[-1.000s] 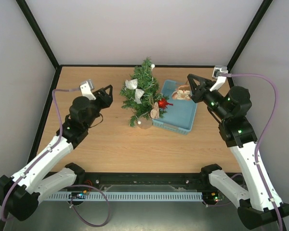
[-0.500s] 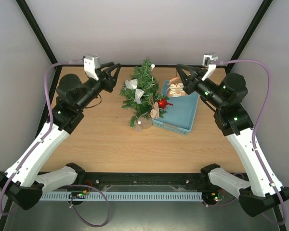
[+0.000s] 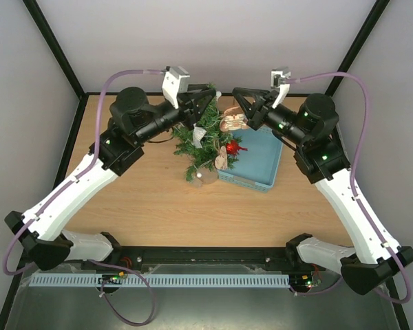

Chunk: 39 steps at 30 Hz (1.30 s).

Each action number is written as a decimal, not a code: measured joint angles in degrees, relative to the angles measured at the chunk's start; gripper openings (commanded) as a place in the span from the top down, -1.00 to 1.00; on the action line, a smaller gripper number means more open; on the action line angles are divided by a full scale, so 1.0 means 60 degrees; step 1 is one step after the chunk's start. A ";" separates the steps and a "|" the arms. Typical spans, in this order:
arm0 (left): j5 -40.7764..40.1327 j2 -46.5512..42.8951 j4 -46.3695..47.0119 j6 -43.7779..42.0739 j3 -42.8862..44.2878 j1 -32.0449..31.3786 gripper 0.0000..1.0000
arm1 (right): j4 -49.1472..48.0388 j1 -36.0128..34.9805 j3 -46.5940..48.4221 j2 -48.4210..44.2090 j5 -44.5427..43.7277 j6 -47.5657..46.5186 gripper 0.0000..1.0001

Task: Decorate the small christmas tree
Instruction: Hang the decoration item on the Christmas tree.

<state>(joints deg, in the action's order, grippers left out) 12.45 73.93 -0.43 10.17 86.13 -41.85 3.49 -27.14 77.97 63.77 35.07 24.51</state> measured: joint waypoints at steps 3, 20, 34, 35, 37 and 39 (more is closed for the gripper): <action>0.0095 0.0251 -0.0047 -0.0022 0.0051 -0.0026 0.49 | -0.0066 -0.0015 0.0080 0.0015 0.0069 -0.0015 0.97; -0.1610 -0.0430 -0.0871 0.1479 -0.0357 0.0841 0.44 | 0.0084 -0.0022 0.1435 0.1151 0.0197 -0.0470 0.97; -0.0372 -0.0339 -0.0754 0.2233 -0.0568 0.1472 0.38 | 0.0419 -0.0270 0.2208 0.1803 0.0525 -0.0601 0.97; -0.0302 -0.0310 -0.0721 0.2240 -0.0579 0.1483 0.38 | 0.0430 -0.0310 0.2262 0.1843 0.0590 -0.0619 0.97; -0.0168 -0.0270 -0.0670 0.2255 -0.0597 0.1497 0.37 | 0.0499 -0.0368 0.2375 0.1931 0.0663 -0.0641 0.97; -0.0069 -0.0244 -0.0608 0.2273 -0.0601 0.1504 0.35 | 0.0605 -0.0426 0.2532 0.2047 0.0721 -0.0681 0.97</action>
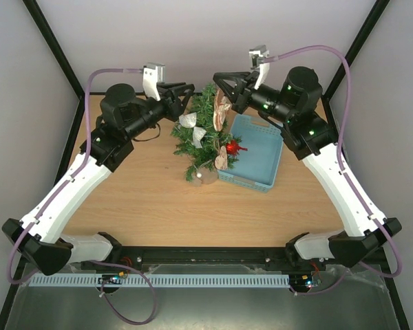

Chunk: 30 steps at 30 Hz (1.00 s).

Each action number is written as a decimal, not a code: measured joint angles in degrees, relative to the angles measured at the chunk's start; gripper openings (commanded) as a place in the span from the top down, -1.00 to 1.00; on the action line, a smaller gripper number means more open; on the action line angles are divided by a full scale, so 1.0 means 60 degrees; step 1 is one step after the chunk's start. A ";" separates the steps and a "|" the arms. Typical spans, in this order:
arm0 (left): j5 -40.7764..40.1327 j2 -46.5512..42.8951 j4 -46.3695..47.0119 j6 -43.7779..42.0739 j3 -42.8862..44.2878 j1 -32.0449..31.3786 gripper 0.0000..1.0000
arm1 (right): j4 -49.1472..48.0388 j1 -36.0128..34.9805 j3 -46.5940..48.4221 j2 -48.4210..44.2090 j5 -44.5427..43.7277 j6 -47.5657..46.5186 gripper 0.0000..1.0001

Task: Decorate the small christmas tree
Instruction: Hang the decoration item on the Christmas tree.

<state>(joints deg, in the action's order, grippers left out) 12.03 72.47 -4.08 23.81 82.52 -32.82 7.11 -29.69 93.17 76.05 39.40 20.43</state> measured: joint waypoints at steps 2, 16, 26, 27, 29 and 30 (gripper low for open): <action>0.0106 0.0025 0.0073 0.0033 0.0000 0.0000 0.35 | 0.0076 -0.0051 0.0091 0.0091 0.0058 -0.0051 0.97; 0.0426 0.0342 0.0237 0.0146 0.0000 0.0000 0.34 | 0.0423 -0.0244 0.0160 0.0168 0.0200 -0.0310 0.97; 0.0495 0.0408 0.0270 0.0146 -0.0004 0.0000 0.34 | 0.0667 -0.0244 0.0350 0.0204 0.0186 -0.0459 0.97; 0.0499 0.0419 0.0270 0.0146 -0.0004 0.0000 0.34 | 0.0703 -0.0244 0.0390 0.0219 0.0186 -0.0484 0.97; 0.0503 0.0426 0.0270 0.0146 -0.0015 0.0000 0.33 | 0.0736 -0.0244 0.0539 0.0284 0.0178 -0.0514 0.97; 0.0506 0.0430 0.0270 0.0146 -0.0018 0.0000 0.33 | 0.0743 -0.0244 0.0605 0.0310 0.0175 -0.0521 0.97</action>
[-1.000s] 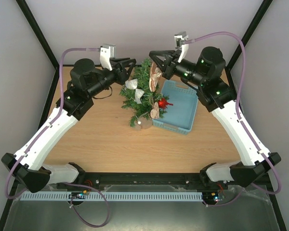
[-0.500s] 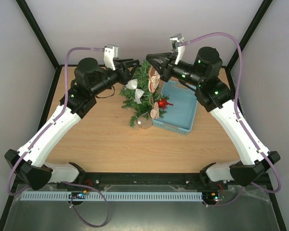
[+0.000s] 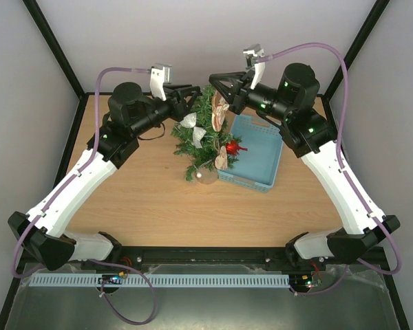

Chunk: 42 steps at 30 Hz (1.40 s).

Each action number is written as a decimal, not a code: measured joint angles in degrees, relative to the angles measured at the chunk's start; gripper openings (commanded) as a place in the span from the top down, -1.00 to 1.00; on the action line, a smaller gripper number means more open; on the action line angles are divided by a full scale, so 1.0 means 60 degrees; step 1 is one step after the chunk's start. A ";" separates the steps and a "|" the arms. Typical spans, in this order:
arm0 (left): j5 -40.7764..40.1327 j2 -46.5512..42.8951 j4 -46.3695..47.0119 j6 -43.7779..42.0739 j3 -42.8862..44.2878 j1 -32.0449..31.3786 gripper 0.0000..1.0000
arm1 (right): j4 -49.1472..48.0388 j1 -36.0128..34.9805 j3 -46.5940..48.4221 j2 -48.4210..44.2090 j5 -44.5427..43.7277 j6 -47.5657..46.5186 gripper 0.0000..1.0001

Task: Decorate the small christmas tree
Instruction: Hang the decoration item on the Christmas tree.

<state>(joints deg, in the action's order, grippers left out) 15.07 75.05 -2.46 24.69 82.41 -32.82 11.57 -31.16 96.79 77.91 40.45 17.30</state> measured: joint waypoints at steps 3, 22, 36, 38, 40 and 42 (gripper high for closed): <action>0.0029 0.0004 0.0004 0.0000 0.0000 0.0000 0.34 | 0.0007 -0.0011 0.0084 0.0033 -0.0004 0.0000 0.97; 0.0069 0.0000 0.0073 0.0000 -0.0124 0.0000 0.33 | 0.0787 -0.0189 0.0288 0.0302 -0.0452 -0.0047 0.78; 0.0066 -0.0007 0.0084 0.0000 -0.0146 0.0000 0.32 | 0.1330 -0.0189 0.0342 0.0244 -0.1177 -0.0284 0.58; 0.0066 -0.0011 0.0087 0.0000 -0.0189 0.0000 0.32 | 0.1326 -0.0189 0.0342 0.0219 -0.1249 -0.0288 0.60; 0.0066 -0.0015 0.0095 0.0004 -0.0226 0.0000 0.32 | 0.1315 -0.0189 0.0346 0.0204 -0.1311 -0.0280 0.60; 0.0066 -0.0022 0.0113 0.0004 -0.0266 0.0000 0.32 | 0.1297 -0.0189 0.0357 0.0204 -0.1341 -0.0280 0.60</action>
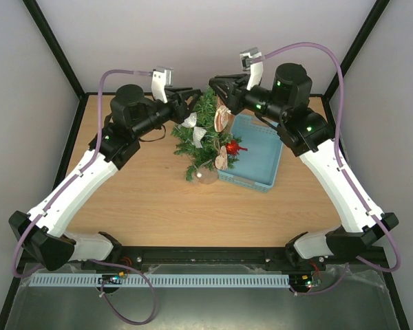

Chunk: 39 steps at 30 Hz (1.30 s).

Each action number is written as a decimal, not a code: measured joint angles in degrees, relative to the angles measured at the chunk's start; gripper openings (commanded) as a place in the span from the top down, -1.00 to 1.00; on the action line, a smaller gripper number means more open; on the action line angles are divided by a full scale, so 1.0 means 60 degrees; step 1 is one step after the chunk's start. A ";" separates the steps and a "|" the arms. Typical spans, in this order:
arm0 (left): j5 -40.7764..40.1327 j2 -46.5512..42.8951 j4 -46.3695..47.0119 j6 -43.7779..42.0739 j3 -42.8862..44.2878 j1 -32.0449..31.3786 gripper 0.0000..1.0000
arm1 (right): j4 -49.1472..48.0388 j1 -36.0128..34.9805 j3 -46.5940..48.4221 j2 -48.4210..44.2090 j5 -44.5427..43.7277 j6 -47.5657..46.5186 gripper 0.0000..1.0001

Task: Decorate the small christmas tree
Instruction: Hang the decoration item on the Christmas tree.

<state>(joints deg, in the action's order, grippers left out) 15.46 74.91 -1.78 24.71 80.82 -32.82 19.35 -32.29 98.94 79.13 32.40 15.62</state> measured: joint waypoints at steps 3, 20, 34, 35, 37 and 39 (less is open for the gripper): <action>0.0000 -0.0004 0.0022 0.0000 -0.0047 0.0000 0.32 | -0.0047 0.0000 0.0051 0.0004 -0.0069 0.0007 0.60; 0.0007 -0.0211 0.0175 0.0033 -0.0248 0.0000 0.30 | -0.0004 0.0000 0.0882 0.0317 -0.0233 0.0051 0.49; -0.0197 -0.0317 -0.0328 -0.0266 -0.0208 0.0146 -0.44 | -0.0444 0.0000 -0.3319 -0.2688 -0.2291 0.0262 0.08; -0.0262 -0.0357 -0.0437 -0.0353 -0.0208 0.0204 -0.51 | -0.0517 0.0000 -0.3738 -0.2998 -0.2645 0.0295 0.08; -0.0382 -0.0481 -0.0681 -0.0492 -0.0215 0.0426 -0.56 | -0.0568 0.0000 -0.4408 -0.3504 -0.3399 0.0331 0.07; -0.0448 -0.0670 -0.0790 -0.0652 -0.0313 0.0750 -0.57 | -0.0557 0.0000 -0.4834 -0.3810 -0.4095 0.0361 0.07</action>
<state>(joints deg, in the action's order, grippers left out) 12.78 70.89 -6.52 20.80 78.94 -28.32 16.01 -32.29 69.93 56.27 7.84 17.78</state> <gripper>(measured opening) 0.774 0.462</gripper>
